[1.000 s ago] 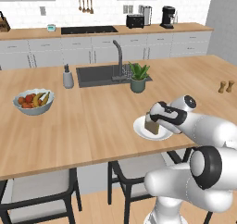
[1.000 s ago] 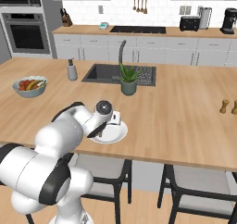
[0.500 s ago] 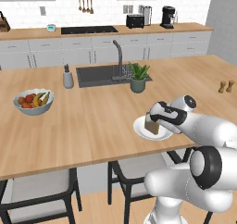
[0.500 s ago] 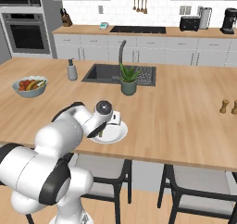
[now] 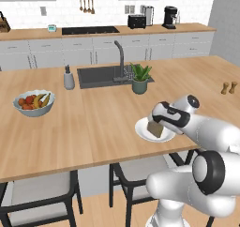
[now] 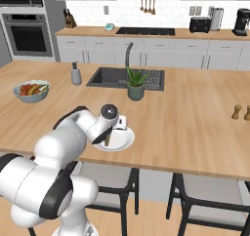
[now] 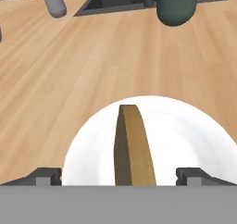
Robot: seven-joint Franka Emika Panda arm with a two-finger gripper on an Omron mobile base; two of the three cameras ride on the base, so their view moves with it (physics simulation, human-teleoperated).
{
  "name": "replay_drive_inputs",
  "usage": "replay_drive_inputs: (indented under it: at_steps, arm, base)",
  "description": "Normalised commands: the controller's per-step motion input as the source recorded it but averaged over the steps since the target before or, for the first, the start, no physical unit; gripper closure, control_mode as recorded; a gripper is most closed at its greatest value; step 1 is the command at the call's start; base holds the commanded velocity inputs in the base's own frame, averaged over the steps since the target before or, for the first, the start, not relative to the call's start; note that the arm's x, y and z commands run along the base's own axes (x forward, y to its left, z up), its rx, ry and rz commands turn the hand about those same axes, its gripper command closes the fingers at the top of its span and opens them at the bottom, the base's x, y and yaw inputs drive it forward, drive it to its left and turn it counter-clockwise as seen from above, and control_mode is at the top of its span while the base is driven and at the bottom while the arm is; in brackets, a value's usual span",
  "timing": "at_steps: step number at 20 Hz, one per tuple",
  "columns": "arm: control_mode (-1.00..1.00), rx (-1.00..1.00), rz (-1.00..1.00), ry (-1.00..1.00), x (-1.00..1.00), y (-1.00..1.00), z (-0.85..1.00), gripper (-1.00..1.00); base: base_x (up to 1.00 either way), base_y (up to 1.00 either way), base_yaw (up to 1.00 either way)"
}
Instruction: Start the toaster. Once the lever pops up, take the bread to the plate on the dining counter.
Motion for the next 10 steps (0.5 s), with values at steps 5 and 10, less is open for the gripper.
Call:
replay_drive_inputs:
  at_steps: [5, 10]
  arm:
    - [-1.0, 0.0, 0.0, 0.05, 0.0, 0.0, 0.27, -1.0]
    - [-1.0, 0.0, 0.0, 0.07, 0.0, 0.0, 0.26, -1.0]
  base:
    - [0.0, 0.0, 0.0]
    - [0.0, 0.0, 0.0]
